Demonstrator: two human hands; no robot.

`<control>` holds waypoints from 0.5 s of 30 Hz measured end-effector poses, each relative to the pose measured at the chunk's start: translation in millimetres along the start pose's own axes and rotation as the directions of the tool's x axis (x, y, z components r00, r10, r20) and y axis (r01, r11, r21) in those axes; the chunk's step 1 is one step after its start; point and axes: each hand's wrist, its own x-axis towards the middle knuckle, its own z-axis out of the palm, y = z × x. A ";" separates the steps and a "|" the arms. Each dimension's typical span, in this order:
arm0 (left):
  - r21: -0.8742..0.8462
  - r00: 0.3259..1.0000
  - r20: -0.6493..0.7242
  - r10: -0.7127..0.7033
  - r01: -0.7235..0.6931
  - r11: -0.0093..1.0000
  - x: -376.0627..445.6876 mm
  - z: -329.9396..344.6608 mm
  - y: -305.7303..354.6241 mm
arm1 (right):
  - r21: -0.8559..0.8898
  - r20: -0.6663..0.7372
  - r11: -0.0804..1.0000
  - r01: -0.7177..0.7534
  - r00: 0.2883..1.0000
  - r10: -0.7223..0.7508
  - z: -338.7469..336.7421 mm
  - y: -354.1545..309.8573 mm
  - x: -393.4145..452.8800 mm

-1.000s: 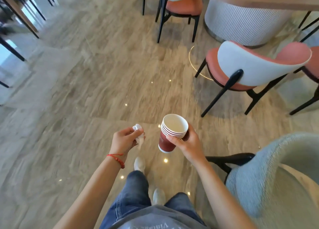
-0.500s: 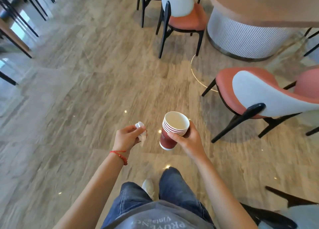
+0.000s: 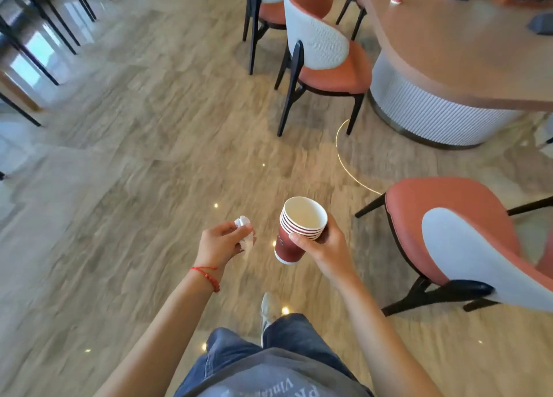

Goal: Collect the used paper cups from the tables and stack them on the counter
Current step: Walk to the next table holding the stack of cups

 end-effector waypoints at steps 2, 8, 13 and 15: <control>0.014 1.000 -0.011 0.014 -0.014 1.000 25.6 13.3 20.8 | -0.003 0.011 1.000 0.005 1.000 -0.005 -3.6 -13.9 36.7; -0.013 1.000 -0.004 0.015 -0.015 1.000 99.0 36.6 72.3 | 0.006 0.032 1.000 -0.002 0.999 0.002 -0.9 -39.4 130.8; 0.022 1.000 0.014 0.016 -0.016 1.000 175.7 49.8 114.4 | 0.005 0.019 1.000 0.003 1.000 -0.003 12.5 -51.2 212.3; 0.020 0.999 0.029 0.018 -0.018 1.000 207.1 54.7 139.7 | 0.007 0.000 1.000 0.002 1.000 -0.002 18.6 -63.9 246.6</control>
